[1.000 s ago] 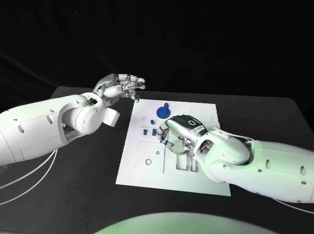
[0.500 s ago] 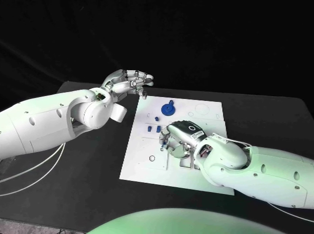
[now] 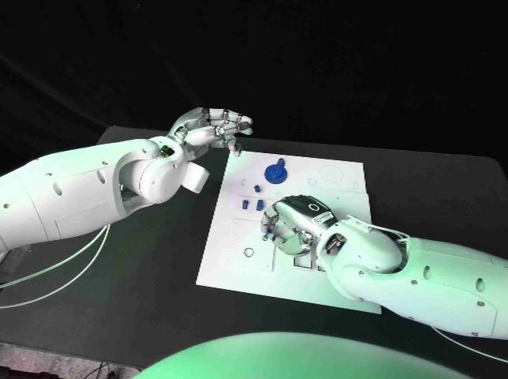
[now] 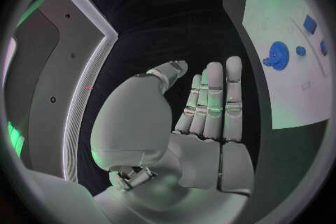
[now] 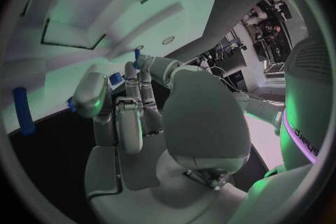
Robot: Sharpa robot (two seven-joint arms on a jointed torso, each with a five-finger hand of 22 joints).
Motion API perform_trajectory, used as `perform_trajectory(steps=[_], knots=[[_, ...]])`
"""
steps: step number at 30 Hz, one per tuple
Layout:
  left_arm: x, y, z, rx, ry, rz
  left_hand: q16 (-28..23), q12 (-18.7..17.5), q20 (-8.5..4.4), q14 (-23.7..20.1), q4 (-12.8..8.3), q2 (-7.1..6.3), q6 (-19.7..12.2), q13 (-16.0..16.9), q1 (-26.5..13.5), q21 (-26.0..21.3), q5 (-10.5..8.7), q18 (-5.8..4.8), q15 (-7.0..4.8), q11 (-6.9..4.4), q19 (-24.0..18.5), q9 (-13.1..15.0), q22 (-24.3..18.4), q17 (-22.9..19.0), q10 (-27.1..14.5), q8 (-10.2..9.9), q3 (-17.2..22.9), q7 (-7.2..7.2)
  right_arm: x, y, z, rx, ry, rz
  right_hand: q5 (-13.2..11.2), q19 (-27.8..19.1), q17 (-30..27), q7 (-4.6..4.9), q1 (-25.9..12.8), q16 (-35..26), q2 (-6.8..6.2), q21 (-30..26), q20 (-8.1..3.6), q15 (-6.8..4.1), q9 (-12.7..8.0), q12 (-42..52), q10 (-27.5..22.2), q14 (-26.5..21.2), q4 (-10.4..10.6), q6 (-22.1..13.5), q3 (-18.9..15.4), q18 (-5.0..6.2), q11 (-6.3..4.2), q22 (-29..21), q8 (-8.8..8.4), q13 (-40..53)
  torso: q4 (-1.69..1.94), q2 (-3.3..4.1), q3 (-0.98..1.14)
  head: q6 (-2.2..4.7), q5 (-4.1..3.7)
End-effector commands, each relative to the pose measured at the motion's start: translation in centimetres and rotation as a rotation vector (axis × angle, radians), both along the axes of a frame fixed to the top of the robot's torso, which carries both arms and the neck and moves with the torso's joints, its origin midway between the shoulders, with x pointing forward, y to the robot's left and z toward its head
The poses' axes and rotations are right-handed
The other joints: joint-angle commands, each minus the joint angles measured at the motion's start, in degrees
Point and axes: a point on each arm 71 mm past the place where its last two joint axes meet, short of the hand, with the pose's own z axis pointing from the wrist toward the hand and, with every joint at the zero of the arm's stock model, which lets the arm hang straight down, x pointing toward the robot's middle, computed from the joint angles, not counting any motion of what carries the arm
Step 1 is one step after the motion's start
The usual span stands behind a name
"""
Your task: Assemble the parts on the task board
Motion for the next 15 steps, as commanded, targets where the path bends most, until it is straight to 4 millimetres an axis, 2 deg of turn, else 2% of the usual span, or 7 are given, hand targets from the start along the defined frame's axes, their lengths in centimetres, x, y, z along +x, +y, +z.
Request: perform_trajectory(steps=[1, 15], knots=[[-0.06, -0.24, 0.07, -0.008, 0.001, -0.02, -0.08, 0.2, -0.13, -0.21, -0.13, 0.07, -0.39, -0.05, -0.65, -0.2, 0.08, 0.61, 0.06, 0.04, 0.35, 0.01, -0.04, -0.05, -0.23, 0.24, -0.36, -0.03, -0.22, 0.2, -0.26, -0.009, 0.008, 0.02, -0.03, -0.26, 9.8, 0.06, 0.15, 0.33, 0.68, -0.37, -0.29, -0.27, 0.05, 0.24, 3.1, 4.82, -0.07, -0.03, 0.24, -0.41, -2.6, -0.07, -0.22, 1.55, -0.01, -0.02, -0.05, -0.15, 0.2], [-0.08, -0.16, 0.05, -0.004, 0.003, -0.021, -0.06, 0.24, -0.11, -0.23, -0.08, 0.08, -0.46, -0.07, -0.7, -0.3, 0.06, 0.61, 0.07, 0.05, 0.38, 0.03, -0.11, -0.1, -0.3, 0.31, -0.46, -0.03, -0.47, 0.44, -0.48, -0.016, 0.021, 0.028, -0.08, -0.3, 9.86, 0.07, 0.11, 0.35, 0.7, -0.45, -0.29, -0.26, 0.1, 0.19, 3.09, 4.83, -0.12, -0.05, 0.28, -0.4, -2.59, -0.11, -0.24, 1.59, -0.01, -0.01, -0.08, -0.41, 0.63]])
